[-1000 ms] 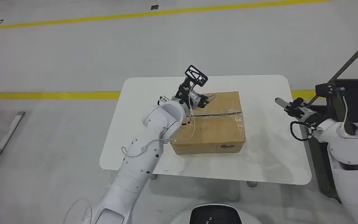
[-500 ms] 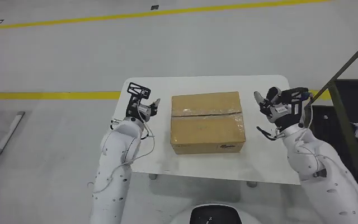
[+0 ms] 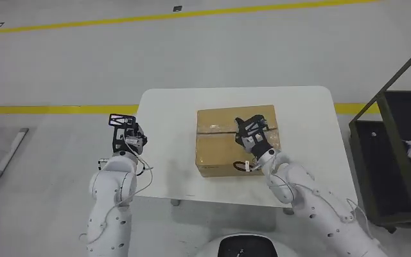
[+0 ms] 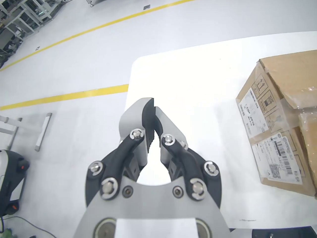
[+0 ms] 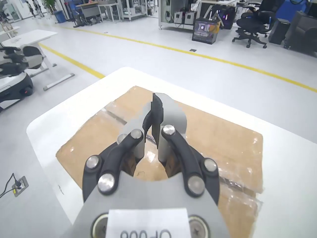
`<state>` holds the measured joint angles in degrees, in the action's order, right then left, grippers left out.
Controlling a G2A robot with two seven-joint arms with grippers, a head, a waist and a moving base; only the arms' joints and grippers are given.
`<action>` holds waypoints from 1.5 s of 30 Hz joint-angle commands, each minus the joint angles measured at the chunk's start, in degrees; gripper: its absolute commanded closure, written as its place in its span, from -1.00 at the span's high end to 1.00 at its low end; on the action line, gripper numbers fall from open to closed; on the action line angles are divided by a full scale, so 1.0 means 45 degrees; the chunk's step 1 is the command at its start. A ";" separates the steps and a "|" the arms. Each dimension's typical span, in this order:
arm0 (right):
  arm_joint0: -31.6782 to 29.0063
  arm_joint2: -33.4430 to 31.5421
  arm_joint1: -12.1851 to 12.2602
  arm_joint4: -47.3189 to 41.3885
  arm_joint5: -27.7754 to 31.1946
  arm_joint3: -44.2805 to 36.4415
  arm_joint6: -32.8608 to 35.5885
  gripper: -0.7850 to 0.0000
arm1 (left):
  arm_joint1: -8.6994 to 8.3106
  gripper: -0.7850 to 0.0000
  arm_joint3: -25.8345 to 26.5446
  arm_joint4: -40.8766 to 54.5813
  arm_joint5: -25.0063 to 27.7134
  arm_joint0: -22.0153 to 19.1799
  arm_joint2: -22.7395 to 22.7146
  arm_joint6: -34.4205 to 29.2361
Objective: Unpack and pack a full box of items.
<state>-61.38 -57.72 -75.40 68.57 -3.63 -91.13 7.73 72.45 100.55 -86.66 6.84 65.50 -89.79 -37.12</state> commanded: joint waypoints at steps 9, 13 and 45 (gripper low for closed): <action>-0.0125 -0.0020 0.0024 0.0256 0.0118 0.0050 -0.0034 -1.00 | 0.0001 1.00 0.0052 0.0094 -0.0165 -0.0008 0.0078 -0.0043; 0.0080 0.0552 -0.0116 0.0549 0.0435 0.0139 -0.0157 -1.00 | 0.0001 1.00 0.0052 0.0094 -0.0165 -0.0008 0.0078 -0.0043; 0.3620 0.3431 -0.2683 -0.0361 -0.2061 0.6390 -0.1320 -1.00 | 0.0001 1.00 0.0052 0.0094 -0.0165 -0.0008 0.0078 -0.0043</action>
<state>-44.80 -41.89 -87.56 66.75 -12.75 -62.05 1.79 72.46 100.79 -86.24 6.10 65.46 -89.44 -37.32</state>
